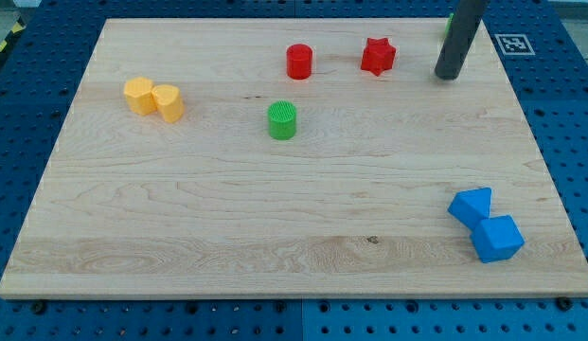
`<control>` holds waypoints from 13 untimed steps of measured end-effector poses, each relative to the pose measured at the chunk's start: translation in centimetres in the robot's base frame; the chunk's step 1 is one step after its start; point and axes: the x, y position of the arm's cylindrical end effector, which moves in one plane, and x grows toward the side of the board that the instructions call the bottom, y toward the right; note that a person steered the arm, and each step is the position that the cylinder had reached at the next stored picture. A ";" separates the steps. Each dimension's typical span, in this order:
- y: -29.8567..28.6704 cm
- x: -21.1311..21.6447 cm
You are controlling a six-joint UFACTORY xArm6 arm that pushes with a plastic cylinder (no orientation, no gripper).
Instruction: Push the green circle closer to the green star
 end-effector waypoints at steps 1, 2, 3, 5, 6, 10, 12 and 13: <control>-4.4 4.7; -10.4 9.1; -16.8 13.6; -30.6 15.1; -31.8 12.4; -28.4 9.7; -19.9 8.3; -17.5 7.8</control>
